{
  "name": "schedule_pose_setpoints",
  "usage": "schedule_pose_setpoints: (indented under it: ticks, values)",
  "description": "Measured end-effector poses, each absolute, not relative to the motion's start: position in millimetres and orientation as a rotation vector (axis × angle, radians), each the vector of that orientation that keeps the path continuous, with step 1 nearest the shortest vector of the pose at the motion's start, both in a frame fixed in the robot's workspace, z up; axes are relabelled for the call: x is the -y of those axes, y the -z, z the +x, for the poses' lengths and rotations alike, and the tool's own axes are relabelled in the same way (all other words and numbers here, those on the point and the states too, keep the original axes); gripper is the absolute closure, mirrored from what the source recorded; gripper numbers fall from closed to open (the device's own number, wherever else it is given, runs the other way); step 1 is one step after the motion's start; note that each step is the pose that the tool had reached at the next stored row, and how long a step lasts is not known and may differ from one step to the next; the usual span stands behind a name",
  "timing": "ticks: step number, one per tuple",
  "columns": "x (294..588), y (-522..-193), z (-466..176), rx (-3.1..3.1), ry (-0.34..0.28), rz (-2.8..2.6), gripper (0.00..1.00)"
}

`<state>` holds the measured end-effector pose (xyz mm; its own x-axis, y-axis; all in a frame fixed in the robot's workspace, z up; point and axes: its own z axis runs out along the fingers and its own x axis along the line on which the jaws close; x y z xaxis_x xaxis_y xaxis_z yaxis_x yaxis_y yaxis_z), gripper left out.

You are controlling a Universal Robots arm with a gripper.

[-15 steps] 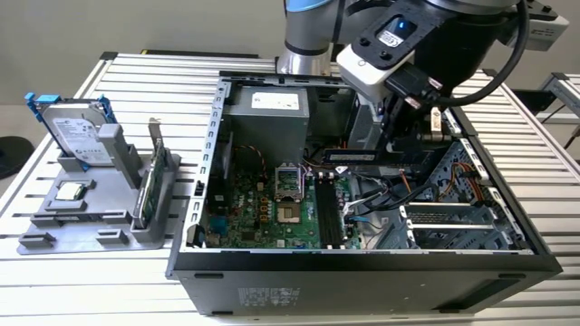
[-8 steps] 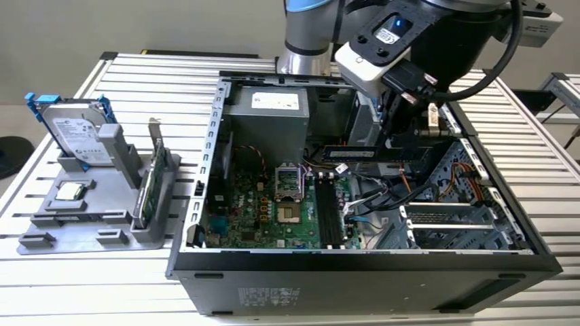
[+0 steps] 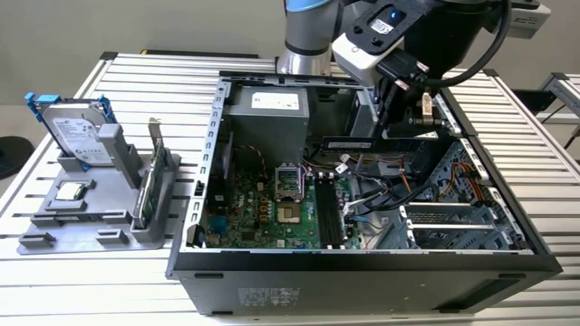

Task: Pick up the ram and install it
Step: 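Insert the ram into the slot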

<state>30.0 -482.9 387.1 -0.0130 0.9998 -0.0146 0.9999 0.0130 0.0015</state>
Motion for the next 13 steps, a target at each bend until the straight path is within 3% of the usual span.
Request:
schedule_pose_setpoints:
  ticks: [13]
  values:
    - [468, -386, 30, -2.227, 0.014, 2.199, 1.0]
